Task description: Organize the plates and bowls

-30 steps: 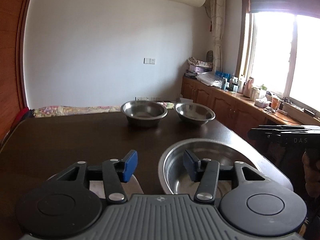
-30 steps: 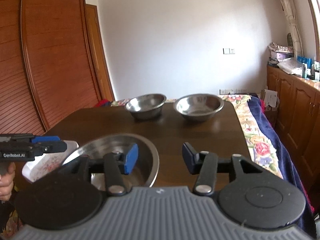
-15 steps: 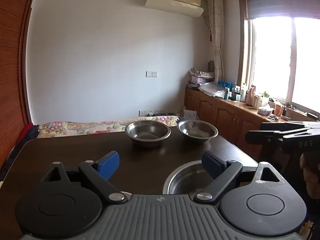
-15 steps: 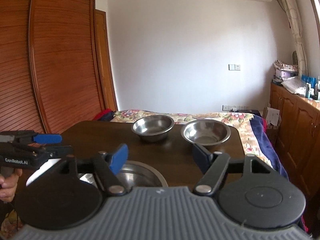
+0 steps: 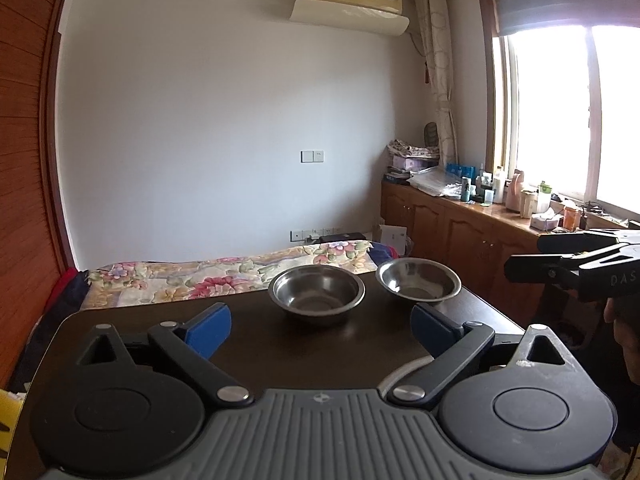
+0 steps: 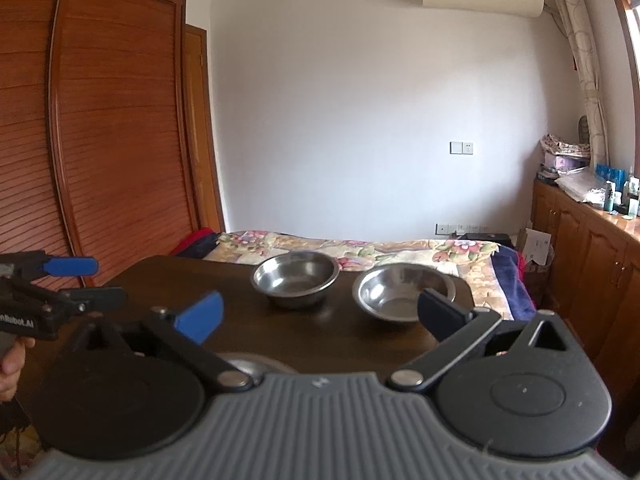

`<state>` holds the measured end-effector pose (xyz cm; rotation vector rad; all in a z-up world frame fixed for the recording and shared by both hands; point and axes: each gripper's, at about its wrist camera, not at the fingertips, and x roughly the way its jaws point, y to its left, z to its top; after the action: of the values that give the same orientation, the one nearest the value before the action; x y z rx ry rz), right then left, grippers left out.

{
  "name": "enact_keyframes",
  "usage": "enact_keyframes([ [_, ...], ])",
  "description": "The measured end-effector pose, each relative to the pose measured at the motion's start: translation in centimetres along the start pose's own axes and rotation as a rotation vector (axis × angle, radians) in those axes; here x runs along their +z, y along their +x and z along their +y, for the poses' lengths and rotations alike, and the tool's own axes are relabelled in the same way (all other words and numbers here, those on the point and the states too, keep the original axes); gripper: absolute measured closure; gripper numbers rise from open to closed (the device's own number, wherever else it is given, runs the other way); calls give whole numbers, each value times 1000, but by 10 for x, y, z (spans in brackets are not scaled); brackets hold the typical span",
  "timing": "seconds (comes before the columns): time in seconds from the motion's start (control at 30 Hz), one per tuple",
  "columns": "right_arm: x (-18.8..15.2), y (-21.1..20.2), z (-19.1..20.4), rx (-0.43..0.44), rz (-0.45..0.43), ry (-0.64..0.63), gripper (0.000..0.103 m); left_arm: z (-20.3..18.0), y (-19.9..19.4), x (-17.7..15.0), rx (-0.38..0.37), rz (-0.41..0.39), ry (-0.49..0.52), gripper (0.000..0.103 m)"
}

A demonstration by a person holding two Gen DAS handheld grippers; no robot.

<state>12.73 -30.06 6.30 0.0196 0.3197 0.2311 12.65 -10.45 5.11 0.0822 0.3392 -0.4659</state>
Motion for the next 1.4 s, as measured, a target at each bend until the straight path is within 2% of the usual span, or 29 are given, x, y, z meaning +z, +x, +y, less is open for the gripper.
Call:
enact_keyframes([
  [0.43,32,60,-20,48,43,-28,0,23,73,30,-1,54,9,0],
  [0.47,32,63,-19,55,44,-32,1,25,79,31,0,60,9,0],
  [0.57,35,85,-20,74,81,-45,16,30,101,32,-1,85,14,0],
  [0.63,36,101,-22,83,104,-47,17,34,113,32,-4,103,15,0],
  [0.7,37,115,-22,93,135,-53,27,39,127,31,-3,122,10,0],
  [0.8,38,137,-28,116,183,-50,33,44,143,28,-4,154,6,0],
  [0.9,38,153,-29,129,226,-40,39,48,158,26,-12,187,2,6],
  [1.07,35,172,-31,159,291,-18,44,53,177,22,-15,227,-1,13],
  [1.23,29,189,-33,178,375,4,47,54,190,15,-21,258,-4,16],
  [1.4,28,200,-31,191,399,6,51,55,202,9,-29,296,-8,19],
])
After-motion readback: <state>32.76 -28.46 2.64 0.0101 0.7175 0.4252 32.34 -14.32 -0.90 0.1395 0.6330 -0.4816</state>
